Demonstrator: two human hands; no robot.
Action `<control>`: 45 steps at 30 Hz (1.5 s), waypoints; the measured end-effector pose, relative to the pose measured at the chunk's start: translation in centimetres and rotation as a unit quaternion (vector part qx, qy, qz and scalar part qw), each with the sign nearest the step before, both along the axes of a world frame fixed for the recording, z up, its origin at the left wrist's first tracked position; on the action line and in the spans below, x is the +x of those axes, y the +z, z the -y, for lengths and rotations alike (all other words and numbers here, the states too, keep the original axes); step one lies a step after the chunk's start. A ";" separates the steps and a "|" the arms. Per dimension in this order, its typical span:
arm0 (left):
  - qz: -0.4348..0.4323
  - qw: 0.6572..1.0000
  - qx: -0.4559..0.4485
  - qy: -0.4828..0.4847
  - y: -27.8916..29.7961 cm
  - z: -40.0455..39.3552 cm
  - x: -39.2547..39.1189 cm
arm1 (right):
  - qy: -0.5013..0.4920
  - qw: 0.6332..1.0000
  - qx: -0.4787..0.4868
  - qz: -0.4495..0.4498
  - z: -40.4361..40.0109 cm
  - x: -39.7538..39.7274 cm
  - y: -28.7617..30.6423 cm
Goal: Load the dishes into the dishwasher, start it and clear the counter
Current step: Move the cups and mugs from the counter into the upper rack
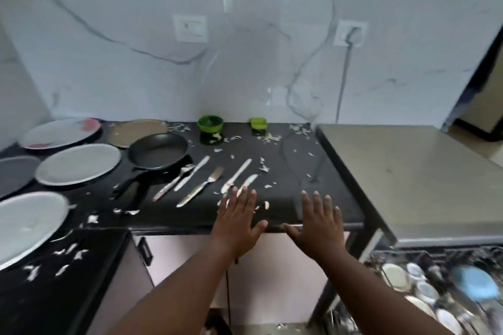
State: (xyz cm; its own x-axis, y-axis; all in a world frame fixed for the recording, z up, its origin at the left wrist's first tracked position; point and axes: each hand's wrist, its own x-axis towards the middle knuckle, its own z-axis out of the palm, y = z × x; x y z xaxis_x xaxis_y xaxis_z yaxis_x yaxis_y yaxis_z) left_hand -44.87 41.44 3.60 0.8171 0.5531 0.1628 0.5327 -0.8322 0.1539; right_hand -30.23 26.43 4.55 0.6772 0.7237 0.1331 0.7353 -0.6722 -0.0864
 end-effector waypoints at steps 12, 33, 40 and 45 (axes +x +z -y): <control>0.012 0.990 -0.036 0.133 0.9 -11.2 1.8 | 0.086 0.995 0.042 -0.030 -15.3 4.5 1.0; 0.104 0.915 -0.134 0.366 2.1 -27.6 16.6 | 0.165 0.984 0.003 -0.073 -32.8 25.3 1.9; 0.199 0.882 -0.184 0.386 1.4 -34.3 18.8 | 0.075 0.988 0.043 -0.129 -37.6 28.3 1.0; 0.243 0.867 -0.189 0.392 0.3 -37.7 19.7 | 0.061 0.981 0.059 -0.172 -40.2 29.7 0.3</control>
